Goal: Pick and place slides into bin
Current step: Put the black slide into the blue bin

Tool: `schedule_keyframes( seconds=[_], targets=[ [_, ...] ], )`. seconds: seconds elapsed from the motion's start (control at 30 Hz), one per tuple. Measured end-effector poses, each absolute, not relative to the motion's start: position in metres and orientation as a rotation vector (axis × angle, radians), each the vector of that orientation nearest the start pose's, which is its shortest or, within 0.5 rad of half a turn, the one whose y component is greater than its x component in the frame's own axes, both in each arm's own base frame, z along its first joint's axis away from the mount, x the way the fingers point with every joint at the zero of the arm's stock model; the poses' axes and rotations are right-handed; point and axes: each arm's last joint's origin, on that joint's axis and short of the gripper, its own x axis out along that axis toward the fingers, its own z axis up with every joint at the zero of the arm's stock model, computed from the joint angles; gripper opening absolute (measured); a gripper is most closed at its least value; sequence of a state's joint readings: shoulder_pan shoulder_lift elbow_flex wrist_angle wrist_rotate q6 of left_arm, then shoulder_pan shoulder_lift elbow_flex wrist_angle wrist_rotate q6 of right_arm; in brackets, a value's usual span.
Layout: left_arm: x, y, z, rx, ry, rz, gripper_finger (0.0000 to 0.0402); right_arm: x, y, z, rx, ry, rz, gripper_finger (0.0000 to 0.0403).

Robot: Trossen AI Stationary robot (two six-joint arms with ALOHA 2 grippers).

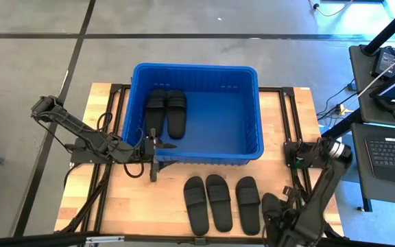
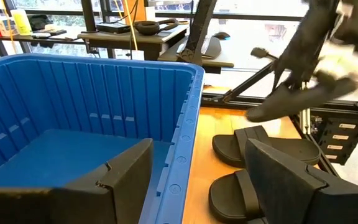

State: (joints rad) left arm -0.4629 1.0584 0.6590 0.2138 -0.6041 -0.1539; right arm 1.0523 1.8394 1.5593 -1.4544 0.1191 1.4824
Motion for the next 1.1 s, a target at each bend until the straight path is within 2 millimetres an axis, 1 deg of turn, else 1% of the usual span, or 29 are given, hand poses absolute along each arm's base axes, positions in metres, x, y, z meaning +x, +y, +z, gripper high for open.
schedule_keyframes(
  seconds=[0.07,0.13,0.2,0.23,0.3,0.37,0.43,0.5,0.57,0.67,0.77,0.83,0.93,1.03,1.1],
  targets=[
    [0.213,-0.088,0.277,-0.06,0.147,0.152,0.0248,0.168,0.277,0.28,0.282,1.418,-0.396,0.0015],
    [0.213,-0.088,0.277,-0.061,0.144,0.152,0.0248,0.172,0.271,0.307,0.373,1.312,-0.333,0.0015],
    [0.213,-0.088,0.277,-0.061,0.145,0.152,0.0248,0.177,0.262,0.335,0.43,1.144,-0.278,0.0015],
    [0.213,-0.088,0.277,-0.061,0.144,0.152,0.0248,0.18,0.258,0.348,0.428,1.039,-0.257,0.0015],
    [0.213,-0.088,0.277,-0.062,0.145,0.152,0.0248,0.185,0.247,0.373,0.369,0.817,-0.231,0.0015],
    [0.213,-0.088,0.277,-0.062,0.144,0.152,0.0248,0.19,0.236,0.396,0.27,0.612,-0.251,0.0015],
    [0.213,-0.088,0.277,-0.061,0.145,0.152,0.0248,0.196,0.222,0.416,0.163,0.474,-0.301,0.0015],
    [0.213,-0.088,0.277,-0.062,0.145,0.152,0.0248,0.203,0.207,0.429,0.035,0.392,-0.376,0.0015],
    [0.213,-0.088,0.277,-0.062,0.145,0.152,0.0248,0.215,0.191,0.438,-0.089,0.361,-0.458,0.0015],
    [0.213,-0.088,0.277,-0.062,0.145,0.152,0.0248,0.236,0.16,0.445,-0.235,0.403,-0.557,0.0015],
    [0.213,-0.088,0.277,-0.062,0.145,0.152,0.0248,0.255,0.126,0.444,-0.353,0.481,-0.664,0.0015],
    [0.213,-0.088,0.277,-0.062,0.145,0.152,0.0248,0.263,0.102,0.442,-0.428,0.551,-0.729,0.0015],
    [0.213,-0.088,0.277,-0.062,0.145,0.152,0.0248,0.272,0.068,0.44,-0.477,0.652,-0.809,0.0015],
    [0.213,-0.088,0.277,-0.061,0.145,0.152,0.0248,0.278,0.034,0.437,-0.47,0.751,-0.851,0.0015],
    [0.213,-0.088,0.277,-0.06,0.145,0.152,0.0248,0.282,0.013,0.432,-0.458,0.808,-0.884,0.0015]
  ],
)
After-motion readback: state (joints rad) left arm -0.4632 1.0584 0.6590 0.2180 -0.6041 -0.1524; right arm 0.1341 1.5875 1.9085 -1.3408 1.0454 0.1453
